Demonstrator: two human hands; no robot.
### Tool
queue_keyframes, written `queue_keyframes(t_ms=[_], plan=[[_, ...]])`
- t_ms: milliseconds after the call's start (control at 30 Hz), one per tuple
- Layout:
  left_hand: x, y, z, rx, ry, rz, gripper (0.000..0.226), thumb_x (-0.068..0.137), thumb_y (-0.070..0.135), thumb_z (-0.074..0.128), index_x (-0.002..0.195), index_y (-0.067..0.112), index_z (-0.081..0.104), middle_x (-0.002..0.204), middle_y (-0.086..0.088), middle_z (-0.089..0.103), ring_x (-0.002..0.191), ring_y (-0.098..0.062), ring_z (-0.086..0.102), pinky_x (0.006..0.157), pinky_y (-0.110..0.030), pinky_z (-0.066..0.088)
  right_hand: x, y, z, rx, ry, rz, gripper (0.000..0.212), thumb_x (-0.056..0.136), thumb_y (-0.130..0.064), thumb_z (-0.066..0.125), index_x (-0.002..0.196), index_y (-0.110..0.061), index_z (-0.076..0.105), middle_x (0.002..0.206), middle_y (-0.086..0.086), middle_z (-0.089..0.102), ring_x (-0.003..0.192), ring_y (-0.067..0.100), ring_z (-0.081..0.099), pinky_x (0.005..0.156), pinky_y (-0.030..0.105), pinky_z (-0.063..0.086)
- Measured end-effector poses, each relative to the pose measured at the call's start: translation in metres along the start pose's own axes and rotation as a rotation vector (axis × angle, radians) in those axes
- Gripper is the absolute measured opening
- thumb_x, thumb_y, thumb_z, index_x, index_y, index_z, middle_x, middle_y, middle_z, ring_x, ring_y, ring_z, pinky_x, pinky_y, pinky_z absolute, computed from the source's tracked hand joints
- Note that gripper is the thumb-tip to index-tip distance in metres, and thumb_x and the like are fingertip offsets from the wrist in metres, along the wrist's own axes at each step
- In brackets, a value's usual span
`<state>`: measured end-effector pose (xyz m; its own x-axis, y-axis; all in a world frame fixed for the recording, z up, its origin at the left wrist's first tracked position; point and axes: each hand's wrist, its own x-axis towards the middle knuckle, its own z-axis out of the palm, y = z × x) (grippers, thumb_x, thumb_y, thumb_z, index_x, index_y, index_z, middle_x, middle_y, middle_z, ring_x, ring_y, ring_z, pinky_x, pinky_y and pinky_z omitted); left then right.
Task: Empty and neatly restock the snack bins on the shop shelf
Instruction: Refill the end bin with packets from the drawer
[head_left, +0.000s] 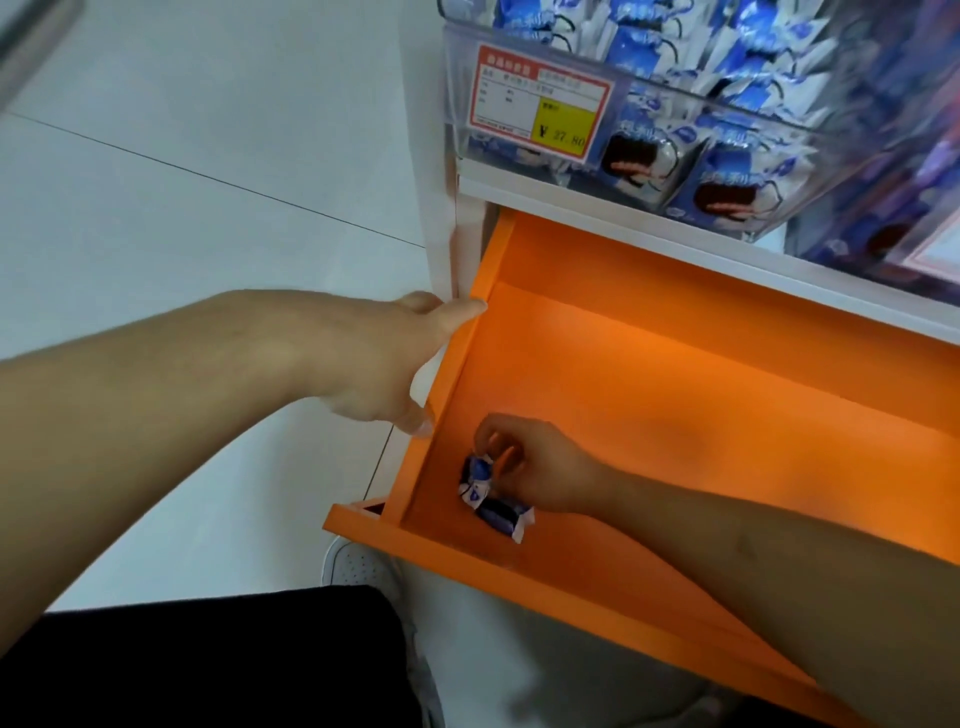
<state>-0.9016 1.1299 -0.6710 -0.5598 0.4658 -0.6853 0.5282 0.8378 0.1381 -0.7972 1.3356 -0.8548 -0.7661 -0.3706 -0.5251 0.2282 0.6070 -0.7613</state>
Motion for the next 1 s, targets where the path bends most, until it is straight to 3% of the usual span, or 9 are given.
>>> queue_keyframes(t_ms=[100,200,367,467,533,633,767,867,1000], plan=[[-0.004,0.009,-0.014,-0.046,0.051,-0.002,0.069,0.094,0.057,0.066,0.152,0.031,0.041,0.147,0.003,0.049,0.121,-0.015,0.056,0.099,-0.031,0.050,-0.018,-0.024,-0.033,0.078,0.023,0.005,0.041,0.081,0.005,0.077,0.102,-0.027,0.061,0.099,-0.001,0.066,0.079,0.037,0.071,0.058,0.055,0.055],[-0.008,0.026,-0.029,-0.206,0.170,0.063,0.050,0.096,0.057,0.062,0.138,0.031,0.056,0.127,0.010,0.064,0.101,-0.006,0.061,0.080,-0.025,0.049,-0.045,-0.059,-0.071,0.125,0.102,-0.035,0.040,0.081,0.002,0.082,0.102,-0.026,0.062,0.098,0.001,0.068,0.079,0.037,0.069,0.060,0.051,0.055],[-0.011,0.046,-0.033,-0.697,0.100,0.117,0.063,0.084,0.069,0.070,0.132,0.029,0.061,0.112,0.009,0.075,0.096,-0.011,0.073,0.091,-0.041,0.061,-0.101,-0.122,-0.124,0.251,0.263,-0.118,0.043,0.079,0.014,0.081,0.107,-0.012,0.059,0.098,0.009,0.073,0.071,0.024,0.067,0.061,0.032,0.055],[-0.025,0.073,-0.048,-1.142,0.088,0.191,0.033,0.093,0.036,0.075,0.121,0.019,0.069,0.095,-0.004,0.079,0.084,-0.016,0.077,0.086,-0.048,0.064,-0.136,-0.150,-0.143,0.259,0.384,-0.120,0.048,0.079,0.013,0.081,0.112,-0.012,0.057,0.102,0.009,0.071,0.073,0.028,0.064,0.062,0.036,0.056],[-0.037,0.092,-0.058,-1.266,0.159,0.238,0.023,0.093,0.023,0.077,0.115,0.019,0.073,0.089,-0.004,0.078,0.076,-0.017,0.075,0.083,-0.047,0.065,-0.159,-0.162,-0.151,0.288,0.489,-0.082,0.056,0.078,0.012,0.082,0.120,-0.015,0.056,0.107,0.009,0.069,0.077,0.036,0.065,0.069,0.047,0.059],[-0.055,0.112,-0.069,-1.436,0.253,0.232,0.032,0.088,0.017,0.082,0.118,0.014,0.069,0.094,-0.008,0.079,0.082,-0.029,0.078,0.077,-0.049,0.065,-0.195,-0.175,-0.160,0.313,0.588,-0.058,0.056,0.084,0.006,0.082,0.128,-0.019,0.058,0.109,0.005,0.072,0.088,0.035,0.069,0.072,0.044,0.061],[-0.078,0.127,-0.077,-1.637,0.435,0.130,0.042,0.083,0.013,0.086,0.118,0.008,0.064,0.105,-0.017,0.077,0.089,-0.033,0.078,0.066,-0.051,0.065,-0.238,-0.186,-0.173,0.379,0.753,-0.138,0.037,0.090,0.005,0.076,0.115,-0.021,0.067,0.099,0.002,0.077,0.089,0.025,0.073,0.078,0.042,0.061],[-0.094,0.143,-0.070,-1.731,0.463,0.177,0.044,0.083,0.013,0.083,0.123,0.011,0.063,0.111,-0.019,0.076,0.092,-0.039,0.077,0.070,-0.052,0.065,-0.251,-0.195,-0.175,0.438,0.851,-0.205,0.028,0.089,0.004,0.077,0.110,-0.013,0.071,0.094,0.000,0.078,0.089,0.023,0.074,0.081,0.039,0.060],[-0.110,0.166,-0.067,-1.783,0.361,0.368,0.030,0.094,0.019,0.069,0.123,0.014,0.074,0.116,-0.017,0.076,0.104,-0.039,0.075,0.085,-0.047,0.063,-0.249,-0.202,-0.167,0.313,0.893,-0.274,0.010,0.095,-0.007,0.073,0.095,-0.017,0.074,0.086,-0.004,0.075,0.081,0.010,0.072,0.069,0.027,0.058]])
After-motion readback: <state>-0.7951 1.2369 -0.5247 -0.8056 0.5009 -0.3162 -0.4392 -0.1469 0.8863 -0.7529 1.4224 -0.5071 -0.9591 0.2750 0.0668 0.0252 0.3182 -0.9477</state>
